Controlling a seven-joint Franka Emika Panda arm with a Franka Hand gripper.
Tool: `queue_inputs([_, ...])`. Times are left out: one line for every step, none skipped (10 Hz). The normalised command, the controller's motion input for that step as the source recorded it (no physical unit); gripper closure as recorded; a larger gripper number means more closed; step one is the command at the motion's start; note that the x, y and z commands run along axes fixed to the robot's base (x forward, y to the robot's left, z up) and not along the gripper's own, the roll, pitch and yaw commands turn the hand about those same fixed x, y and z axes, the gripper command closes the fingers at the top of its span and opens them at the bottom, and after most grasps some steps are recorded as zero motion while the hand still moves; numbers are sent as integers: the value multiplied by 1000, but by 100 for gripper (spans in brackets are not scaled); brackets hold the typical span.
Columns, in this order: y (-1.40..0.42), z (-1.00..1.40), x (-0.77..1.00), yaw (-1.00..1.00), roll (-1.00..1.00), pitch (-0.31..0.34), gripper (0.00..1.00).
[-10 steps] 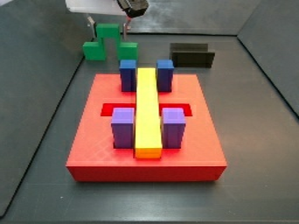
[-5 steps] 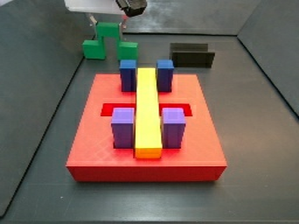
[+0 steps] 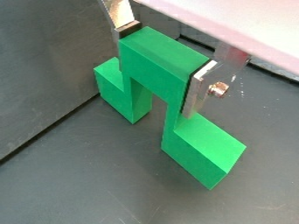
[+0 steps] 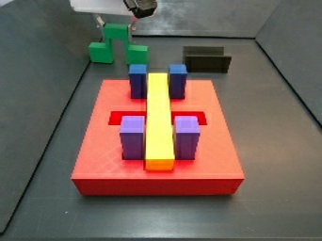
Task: Pick up the green object. Move up. Move to above the board. Insert the green object.
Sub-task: Pick up the green object, then move up.
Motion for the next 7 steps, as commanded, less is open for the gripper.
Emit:
queue_inputs([0,0,0,0,0,0,100])
queue_inputs([0,0,0,0,0,0,100])
queue_inputs([0,0,0,0,0,0,100])
queue_inputs([0,0,0,0,0,0,100])
queue_inputs([0,0,0,0,0,0,100])
queue_inputs([0,0,0,0,0,0,100])
queue_inputs([0,833,0,0,0,0,100])
